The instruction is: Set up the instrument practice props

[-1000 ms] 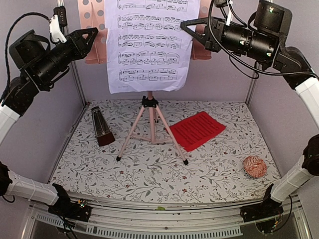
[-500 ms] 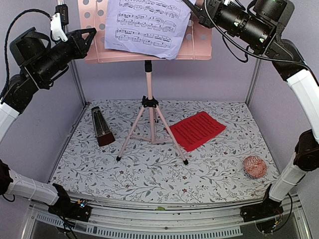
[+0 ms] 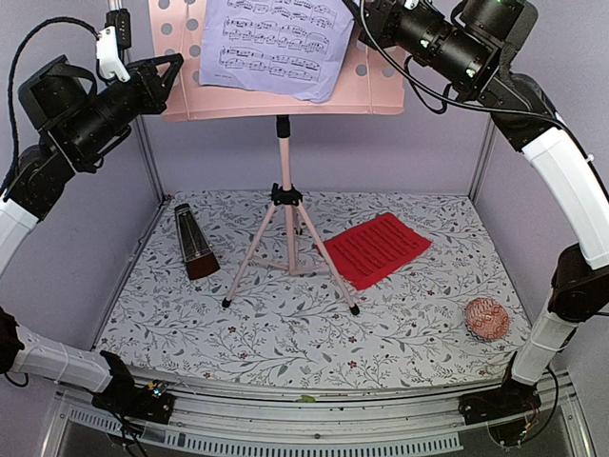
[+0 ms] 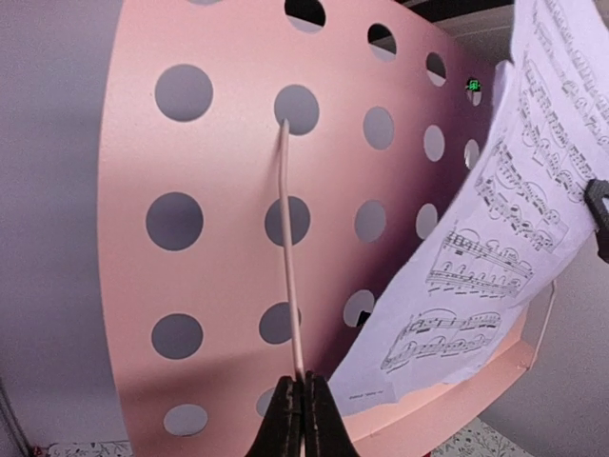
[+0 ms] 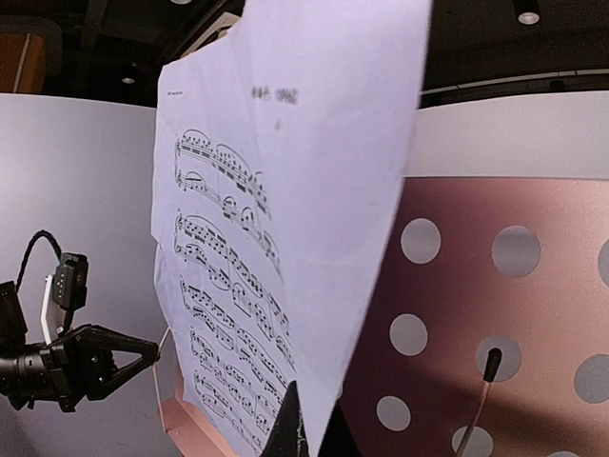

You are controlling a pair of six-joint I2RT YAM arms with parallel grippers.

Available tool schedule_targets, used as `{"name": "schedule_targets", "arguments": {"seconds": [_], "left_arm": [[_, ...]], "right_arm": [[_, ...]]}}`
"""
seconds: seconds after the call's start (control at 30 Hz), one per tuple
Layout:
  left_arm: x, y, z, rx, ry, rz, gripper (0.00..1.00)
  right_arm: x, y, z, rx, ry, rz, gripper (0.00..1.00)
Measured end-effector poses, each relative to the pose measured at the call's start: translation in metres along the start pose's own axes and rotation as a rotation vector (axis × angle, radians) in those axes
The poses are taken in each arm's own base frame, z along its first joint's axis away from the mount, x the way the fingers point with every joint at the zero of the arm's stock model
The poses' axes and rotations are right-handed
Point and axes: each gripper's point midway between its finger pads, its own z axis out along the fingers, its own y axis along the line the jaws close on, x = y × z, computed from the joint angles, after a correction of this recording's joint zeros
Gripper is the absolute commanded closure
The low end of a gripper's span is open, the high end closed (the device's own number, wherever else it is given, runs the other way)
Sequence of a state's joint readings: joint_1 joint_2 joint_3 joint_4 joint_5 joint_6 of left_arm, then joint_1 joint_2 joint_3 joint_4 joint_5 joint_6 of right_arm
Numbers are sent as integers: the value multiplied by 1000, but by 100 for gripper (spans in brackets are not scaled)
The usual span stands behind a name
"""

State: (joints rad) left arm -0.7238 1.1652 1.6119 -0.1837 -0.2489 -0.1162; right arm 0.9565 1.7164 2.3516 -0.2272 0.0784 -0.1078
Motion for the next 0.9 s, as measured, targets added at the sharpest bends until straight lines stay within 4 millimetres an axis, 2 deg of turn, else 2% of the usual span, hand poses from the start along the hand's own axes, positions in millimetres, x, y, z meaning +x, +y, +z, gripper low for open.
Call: {"name": "schedule_targets", "arguments": {"seconds": [0.53, 0.9], "left_arm": [[3, -8, -14, 65, -135, 122, 100], [1, -14, -24, 109, -206, 162, 100]], "right_arm": [[22, -11, 21, 94, 4, -16, 100], [26, -16, 26, 142, -1, -55, 100]]}}
